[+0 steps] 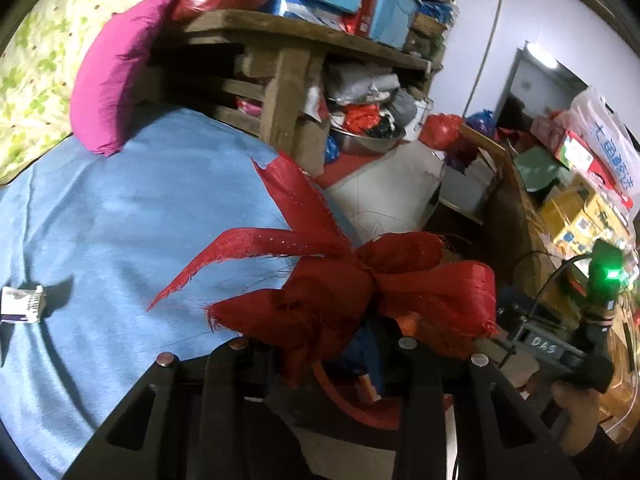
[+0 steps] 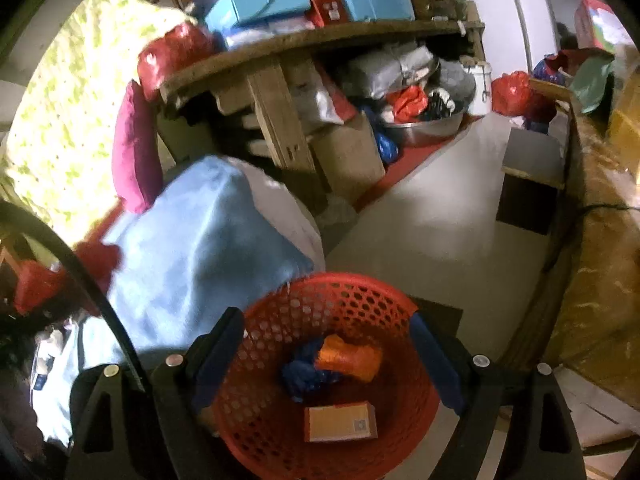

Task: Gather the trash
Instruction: 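Carry both items to the red basket and open both tools to drop them, then move both empty tools back over the remaining trash on the bed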

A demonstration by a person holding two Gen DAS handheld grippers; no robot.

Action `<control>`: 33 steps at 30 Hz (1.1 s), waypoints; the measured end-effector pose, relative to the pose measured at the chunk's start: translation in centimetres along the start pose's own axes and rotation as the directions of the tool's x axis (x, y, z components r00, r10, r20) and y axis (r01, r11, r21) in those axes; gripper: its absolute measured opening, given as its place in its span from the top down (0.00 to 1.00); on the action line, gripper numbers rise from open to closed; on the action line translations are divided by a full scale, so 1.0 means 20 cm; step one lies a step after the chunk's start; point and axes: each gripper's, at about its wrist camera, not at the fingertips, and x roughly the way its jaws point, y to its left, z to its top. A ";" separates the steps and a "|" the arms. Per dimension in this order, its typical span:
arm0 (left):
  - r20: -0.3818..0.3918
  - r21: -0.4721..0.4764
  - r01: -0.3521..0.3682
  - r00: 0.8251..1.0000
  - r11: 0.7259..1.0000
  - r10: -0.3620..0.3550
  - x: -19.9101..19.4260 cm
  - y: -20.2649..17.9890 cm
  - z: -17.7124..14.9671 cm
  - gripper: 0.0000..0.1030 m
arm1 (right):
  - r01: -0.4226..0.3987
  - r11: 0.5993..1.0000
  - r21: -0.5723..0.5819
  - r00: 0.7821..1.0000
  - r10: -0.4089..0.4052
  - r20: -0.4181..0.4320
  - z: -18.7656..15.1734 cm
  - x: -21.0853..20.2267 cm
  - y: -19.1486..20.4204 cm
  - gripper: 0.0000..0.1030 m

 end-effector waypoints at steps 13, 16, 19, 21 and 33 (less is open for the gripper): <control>-0.110 0.076 0.077 0.992 0.994 -0.068 0.24 -0.26 -0.02 0.64 | 0.014 0.998 0.054 0.992 -0.021 0.125 0.06 -0.21 -0.07 0.15; -0.135 0.086 0.081 0.988 0.993 -0.068 0.28 -0.28 -0.02 0.61 | 0.008 0.999 0.052 0.991 -0.014 0.133 0.06 -0.22 -0.07 0.15; -0.153 0.100 0.057 0.987 0.993 -0.041 0.31 -0.31 -0.03 0.42 | 0.000 0.998 0.056 0.990 -0.008 0.139 0.06 -0.23 -0.07 0.15; -0.161 0.105 0.040 0.987 0.994 -0.023 0.31 -0.30 -0.04 0.24 | -0.003 0.998 0.060 0.990 -0.006 0.143 0.06 -0.23 -0.08 0.15; -0.088 0.030 0.012 0.996 0.999 -0.009 0.12 -0.10 0.01 0.23 | -0.017 0.999 0.037 0.991 0.012 0.136 0.07 -0.22 0.00 0.15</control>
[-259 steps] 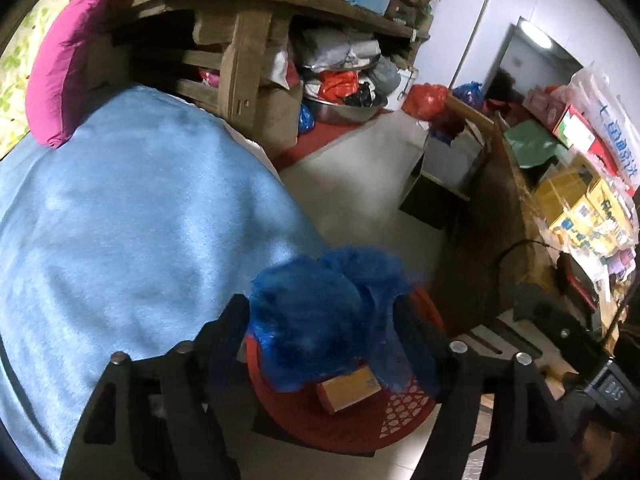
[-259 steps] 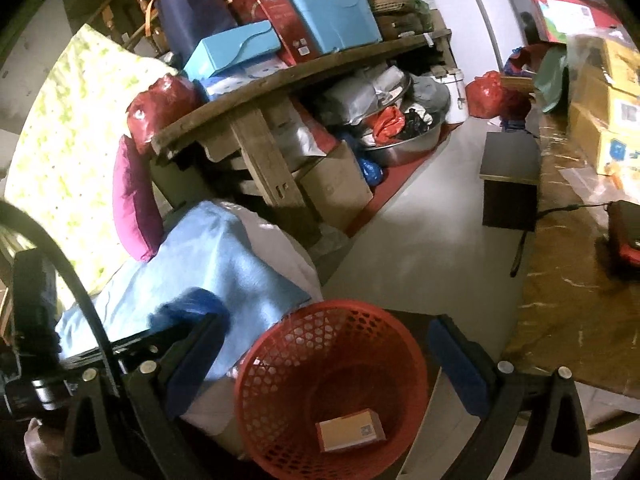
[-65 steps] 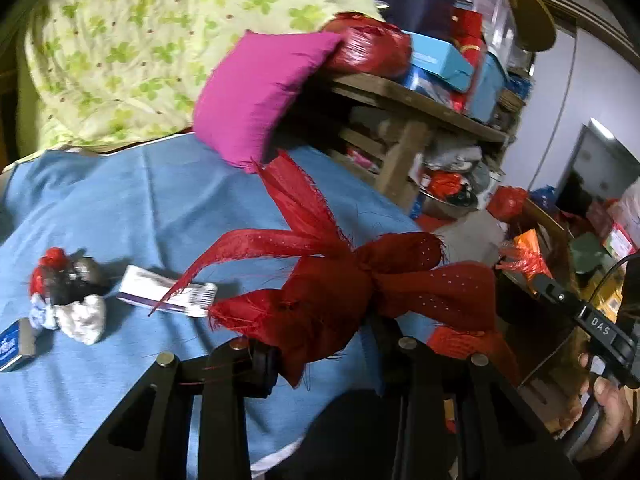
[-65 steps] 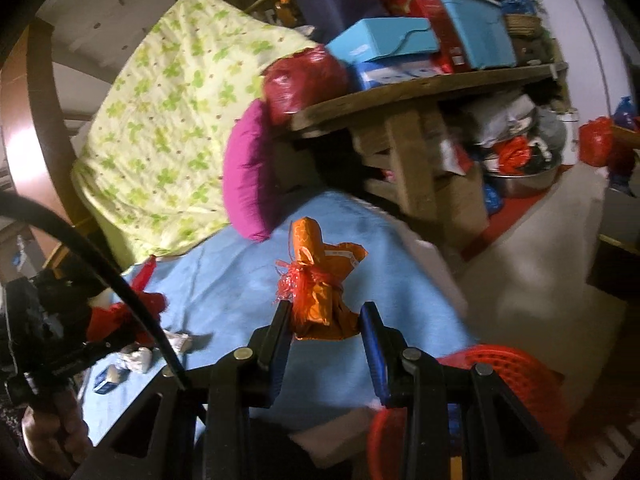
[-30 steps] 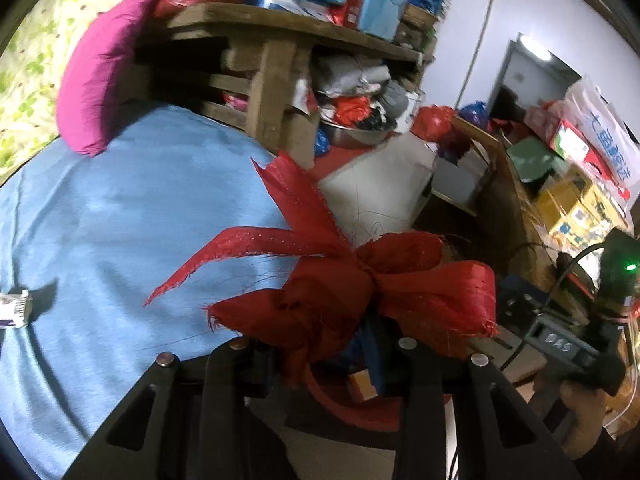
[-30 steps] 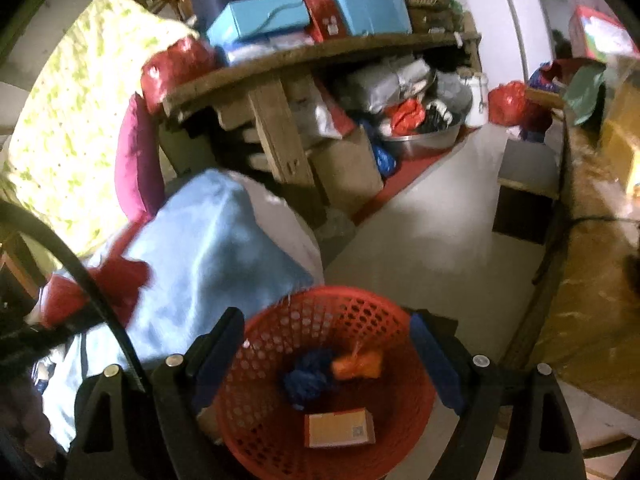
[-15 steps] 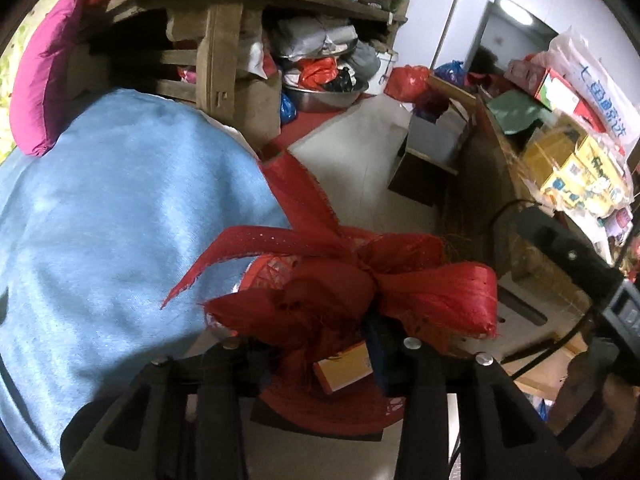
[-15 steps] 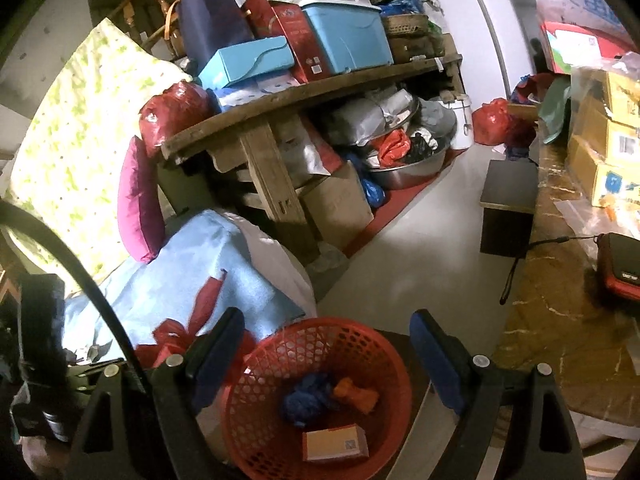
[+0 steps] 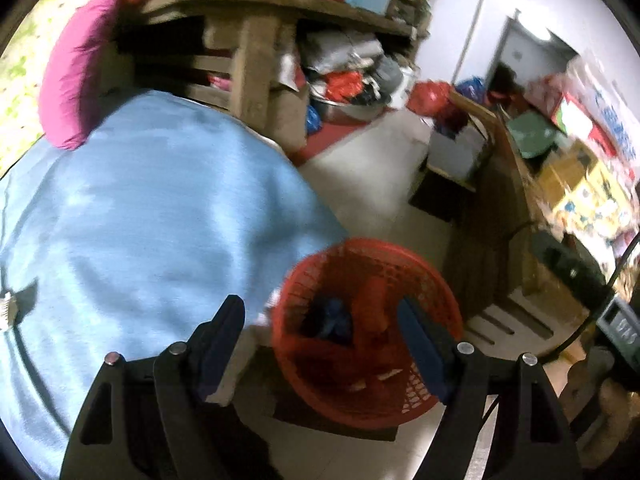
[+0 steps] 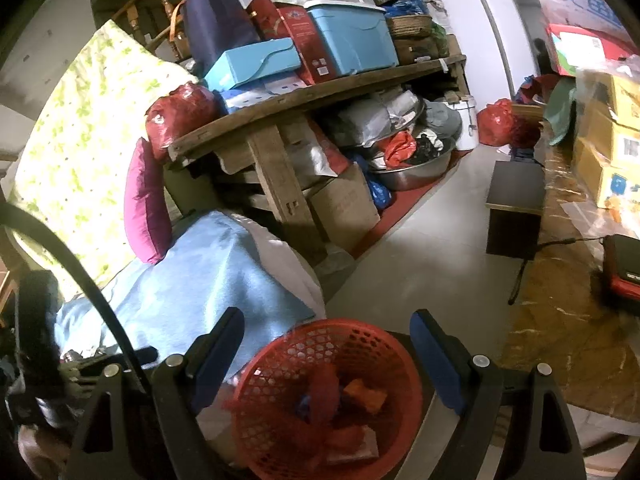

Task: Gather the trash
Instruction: 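Move both empty tools back over the remaining trash on the bed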

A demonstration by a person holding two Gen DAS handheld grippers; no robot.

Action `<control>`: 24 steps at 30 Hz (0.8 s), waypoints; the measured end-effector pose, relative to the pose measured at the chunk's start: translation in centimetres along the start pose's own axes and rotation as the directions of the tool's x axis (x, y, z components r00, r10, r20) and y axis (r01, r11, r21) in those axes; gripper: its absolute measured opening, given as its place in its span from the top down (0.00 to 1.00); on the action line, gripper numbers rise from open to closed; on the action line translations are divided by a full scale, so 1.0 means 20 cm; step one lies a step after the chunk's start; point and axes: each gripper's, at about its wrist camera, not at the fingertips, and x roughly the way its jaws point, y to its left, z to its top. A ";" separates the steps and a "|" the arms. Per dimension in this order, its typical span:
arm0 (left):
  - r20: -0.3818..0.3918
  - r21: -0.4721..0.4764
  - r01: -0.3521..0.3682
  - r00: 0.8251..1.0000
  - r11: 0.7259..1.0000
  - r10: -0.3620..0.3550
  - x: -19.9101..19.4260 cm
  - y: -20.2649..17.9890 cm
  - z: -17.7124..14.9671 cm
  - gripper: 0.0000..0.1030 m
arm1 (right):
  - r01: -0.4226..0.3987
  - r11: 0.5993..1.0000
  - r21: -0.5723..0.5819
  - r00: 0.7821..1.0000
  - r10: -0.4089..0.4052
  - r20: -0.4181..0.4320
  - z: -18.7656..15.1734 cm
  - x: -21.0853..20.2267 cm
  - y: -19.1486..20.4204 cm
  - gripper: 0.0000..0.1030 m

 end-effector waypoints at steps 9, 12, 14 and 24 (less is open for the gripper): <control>0.063 -0.135 -0.074 0.995 0.988 0.083 -0.24 0.37 -0.12 0.23 | -0.063 0.995 -0.078 0.998 0.061 -0.027 0.01 0.05 0.26 0.15; 0.076 -0.176 -0.098 0.991 0.979 0.113 -0.32 0.50 -0.20 0.23 | -0.085 0.991 -0.106 0.996 0.081 -0.034 0.01 0.07 0.35 0.15; 0.078 -0.212 -0.115 0.988 0.970 0.134 -0.36 0.60 -0.25 0.23 | -0.104 0.986 -0.132 0.994 0.099 -0.043 0.01 0.08 0.43 0.15; 0.080 -0.423 -0.186 0.967 0.887 0.241 -0.57 1.10 -0.56 0.23 | -0.233 0.932 -0.279 0.972 0.211 -0.107 -0.05 0.14 0.96 0.15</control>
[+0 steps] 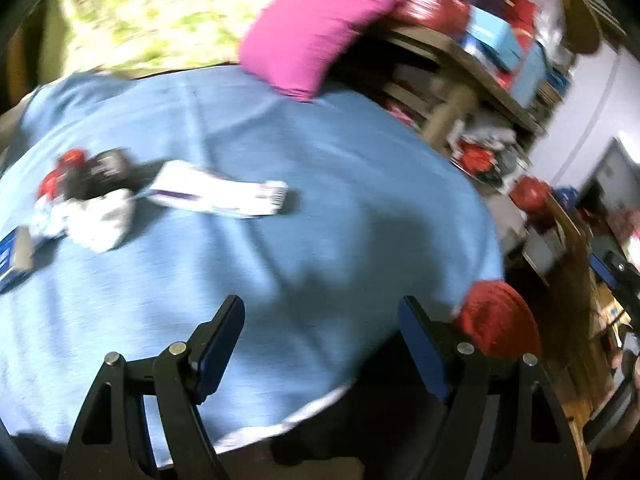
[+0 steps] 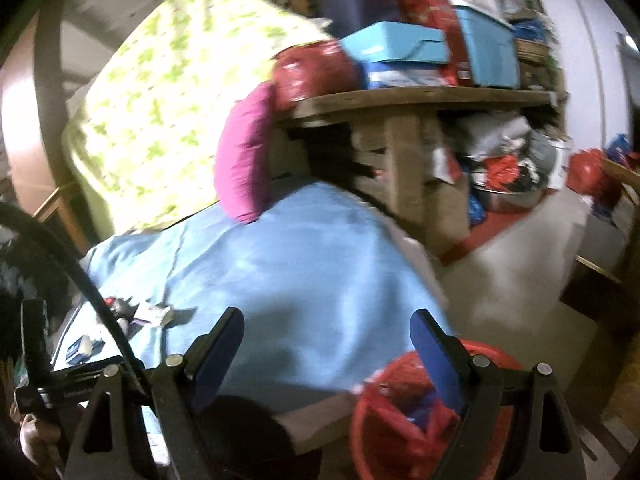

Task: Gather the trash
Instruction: 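Move both empty tools back over the remaining trash on the bed, then grasp the blue toothpaste box with the left tool while the right tool approaches the white crumpled bag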

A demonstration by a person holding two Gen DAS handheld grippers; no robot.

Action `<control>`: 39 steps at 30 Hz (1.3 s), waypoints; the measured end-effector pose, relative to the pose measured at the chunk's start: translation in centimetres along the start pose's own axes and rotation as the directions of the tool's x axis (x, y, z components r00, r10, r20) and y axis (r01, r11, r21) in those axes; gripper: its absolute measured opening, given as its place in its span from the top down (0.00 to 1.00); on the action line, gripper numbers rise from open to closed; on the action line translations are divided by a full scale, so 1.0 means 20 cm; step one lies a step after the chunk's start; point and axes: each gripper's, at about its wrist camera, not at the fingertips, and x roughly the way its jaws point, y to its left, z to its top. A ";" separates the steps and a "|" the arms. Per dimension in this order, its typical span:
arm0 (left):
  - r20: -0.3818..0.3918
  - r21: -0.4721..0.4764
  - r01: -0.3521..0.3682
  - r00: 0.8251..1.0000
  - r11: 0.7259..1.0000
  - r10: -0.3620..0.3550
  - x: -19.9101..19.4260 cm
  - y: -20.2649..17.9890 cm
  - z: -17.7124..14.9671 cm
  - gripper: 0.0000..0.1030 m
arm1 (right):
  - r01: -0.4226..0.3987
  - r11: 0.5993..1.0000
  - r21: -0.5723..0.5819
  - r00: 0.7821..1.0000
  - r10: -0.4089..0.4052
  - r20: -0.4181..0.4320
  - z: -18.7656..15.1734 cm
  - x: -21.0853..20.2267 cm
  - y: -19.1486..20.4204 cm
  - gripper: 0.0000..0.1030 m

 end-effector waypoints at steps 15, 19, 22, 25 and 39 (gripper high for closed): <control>0.163 -0.427 -0.305 0.900 0.851 0.405 -0.39 1.14 0.02 0.22 | -0.254 0.951 -0.174 0.965 0.237 -0.113 -0.03 0.26 0.69 0.15; 0.128 -0.409 -0.328 0.903 0.851 0.410 -0.35 1.25 -0.02 0.21 | -0.289 0.936 -0.200 0.953 0.263 -0.147 -0.08 0.29 0.78 0.15; 0.100 -0.408 -0.331 0.910 0.851 0.402 -0.31 1.26 -0.02 0.21 | -0.307 0.931 -0.198 0.946 0.276 -0.169 -0.11 0.32 0.81 0.15; 0.076 -0.412 -0.356 0.904 0.839 0.421 -0.29 1.28 -0.04 0.21 | -0.324 0.925 -0.198 0.939 0.291 -0.181 -0.12 0.34 0.84 0.15; 0.057 -0.360 -0.399 0.893 0.844 0.447 -0.22 1.29 0.00 0.18 | -0.370 0.898 -0.239 0.921 0.321 -0.219 -0.15 0.40 1.01 0.15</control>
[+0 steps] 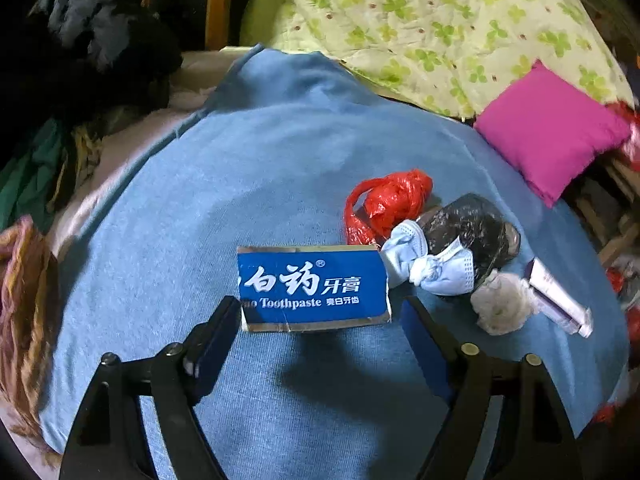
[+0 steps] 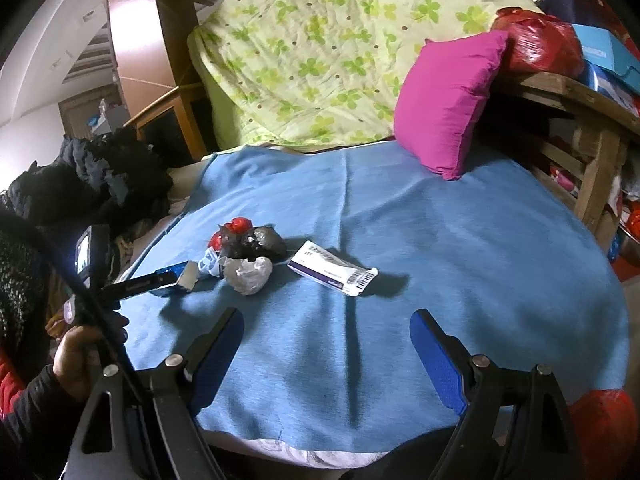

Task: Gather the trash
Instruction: 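Grasp the blue toothpaste box with the left tool while the right tool approaches the white crumpled bag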

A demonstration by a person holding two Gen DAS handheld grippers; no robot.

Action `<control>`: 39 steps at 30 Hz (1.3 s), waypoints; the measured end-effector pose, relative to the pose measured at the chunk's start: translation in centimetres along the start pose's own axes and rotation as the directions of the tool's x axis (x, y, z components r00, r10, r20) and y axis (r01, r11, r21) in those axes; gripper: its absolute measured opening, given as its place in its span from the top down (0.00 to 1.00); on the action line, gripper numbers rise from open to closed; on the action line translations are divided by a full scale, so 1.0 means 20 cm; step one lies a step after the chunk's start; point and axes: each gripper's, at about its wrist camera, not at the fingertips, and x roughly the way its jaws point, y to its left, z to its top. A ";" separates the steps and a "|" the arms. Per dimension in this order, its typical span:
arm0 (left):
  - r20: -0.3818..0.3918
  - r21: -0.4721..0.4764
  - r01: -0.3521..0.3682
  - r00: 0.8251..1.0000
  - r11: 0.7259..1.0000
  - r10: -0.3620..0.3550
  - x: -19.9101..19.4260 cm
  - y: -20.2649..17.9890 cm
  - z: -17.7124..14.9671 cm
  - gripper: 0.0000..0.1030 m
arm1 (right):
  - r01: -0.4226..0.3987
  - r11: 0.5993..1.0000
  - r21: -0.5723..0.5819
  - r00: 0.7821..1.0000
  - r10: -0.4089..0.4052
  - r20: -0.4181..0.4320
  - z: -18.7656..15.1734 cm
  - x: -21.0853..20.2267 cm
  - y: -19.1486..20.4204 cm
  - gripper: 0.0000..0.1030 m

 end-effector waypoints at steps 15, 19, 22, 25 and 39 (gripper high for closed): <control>-0.004 -0.043 -0.013 1.000 0.999 0.013 0.04 0.04 -0.01 0.18 | -0.066 0.992 -0.112 0.997 0.063 -0.036 0.09 0.23 0.26 0.15; 0.062 0.005 -0.046 0.997 0.999 0.046 -0.02 -0.01 -0.03 0.18 | -0.092 0.984 -0.153 0.994 0.082 -0.074 0.11 0.38 0.36 0.15; 0.081 0.019 -0.053 0.995 0.998 0.051 -0.04 -0.02 -0.03 0.18 | -0.123 0.976 -0.180 0.988 0.102 -0.119 0.11 0.52 0.44 0.15; 0.091 0.004 -0.052 0.995 0.999 0.051 -0.05 0.00 -0.02 0.18 | -0.138 0.967 -0.216 0.981 0.105 -0.161 0.09 0.67 0.52 0.15; 0.043 -0.094 0.010 0.999 0.996 -0.006 -0.01 0.08 -0.01 0.18 | -0.063 0.975 -0.213 0.974 0.014 -0.225 0.14 1.09 0.59 0.16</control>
